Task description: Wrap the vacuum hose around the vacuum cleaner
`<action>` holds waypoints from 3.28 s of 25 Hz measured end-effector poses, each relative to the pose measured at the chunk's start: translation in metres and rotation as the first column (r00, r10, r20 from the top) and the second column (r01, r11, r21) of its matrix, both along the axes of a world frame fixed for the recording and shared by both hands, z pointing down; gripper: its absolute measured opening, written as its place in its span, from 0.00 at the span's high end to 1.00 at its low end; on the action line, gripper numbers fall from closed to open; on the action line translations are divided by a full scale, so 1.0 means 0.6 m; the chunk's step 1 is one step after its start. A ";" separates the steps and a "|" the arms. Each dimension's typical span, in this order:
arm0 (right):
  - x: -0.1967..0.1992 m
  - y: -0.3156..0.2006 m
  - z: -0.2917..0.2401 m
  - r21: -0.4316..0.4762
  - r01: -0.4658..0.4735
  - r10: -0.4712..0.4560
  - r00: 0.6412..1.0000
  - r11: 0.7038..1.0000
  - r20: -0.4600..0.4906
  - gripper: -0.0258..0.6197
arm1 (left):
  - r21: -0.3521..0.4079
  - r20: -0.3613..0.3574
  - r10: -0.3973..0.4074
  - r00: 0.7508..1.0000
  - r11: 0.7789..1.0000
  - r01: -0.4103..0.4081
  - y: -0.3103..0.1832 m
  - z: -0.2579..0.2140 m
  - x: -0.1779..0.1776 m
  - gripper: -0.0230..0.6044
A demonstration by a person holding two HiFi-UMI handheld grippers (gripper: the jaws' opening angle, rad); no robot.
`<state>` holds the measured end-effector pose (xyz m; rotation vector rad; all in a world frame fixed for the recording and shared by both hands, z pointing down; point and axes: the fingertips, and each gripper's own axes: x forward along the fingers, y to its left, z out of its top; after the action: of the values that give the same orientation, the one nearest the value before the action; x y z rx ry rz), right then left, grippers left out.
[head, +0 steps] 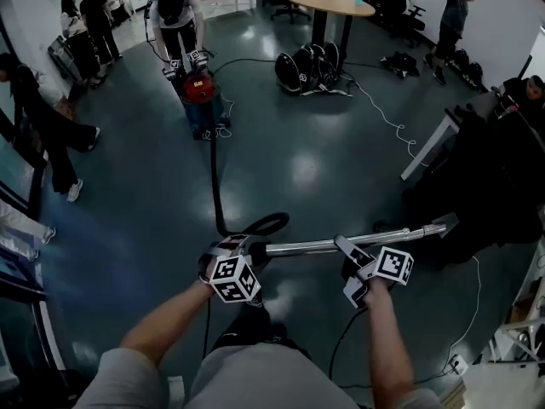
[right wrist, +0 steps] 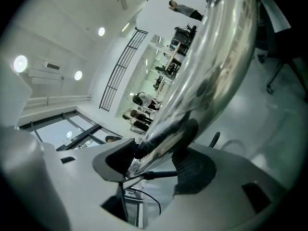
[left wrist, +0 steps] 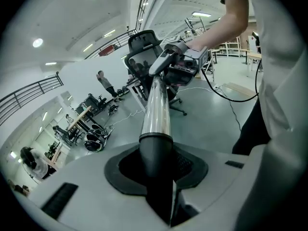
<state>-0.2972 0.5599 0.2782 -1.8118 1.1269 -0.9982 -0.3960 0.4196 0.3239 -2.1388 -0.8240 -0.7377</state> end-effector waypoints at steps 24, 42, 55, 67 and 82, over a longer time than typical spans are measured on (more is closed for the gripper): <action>0.201 -0.149 -0.005 -0.041 -0.042 0.037 0.994 0.998 -0.105 0.61 | -0.195 0.038 0.102 0.994 0.976 -0.093 -0.144 0.028 0.241 0.78; 0.336 -0.028 -0.013 -0.582 0.078 -0.482 0.654 0.809 -0.583 0.56 | -0.110 0.060 -0.058 0.996 0.992 0.065 -0.045 0.025 0.404 0.78; 0.287 -0.260 -0.006 -0.930 0.097 -0.845 -0.392 0.355 -0.363 0.56 | 0.030 0.103 -0.178 0.979 0.984 0.176 -0.047 -0.019 0.451 0.78; 0.322 -0.314 0.046 -0.951 0.011 -0.847 -0.452 0.310 -0.282 0.77 | 0.048 0.065 -0.139 0.988 0.989 0.136 -0.076 -0.036 0.473 0.77; 0.449 -0.432 0.024 -0.936 0.104 -0.912 -0.212 0.337 -0.352 0.77 | -0.184 0.121 -0.400 0.908 0.890 0.417 -0.416 0.037 0.539 0.48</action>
<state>-0.0278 0.3004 0.2927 -2.5587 3.2419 -0.4616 -0.0725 0.1700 0.3463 -2.5240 -0.5054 -0.9930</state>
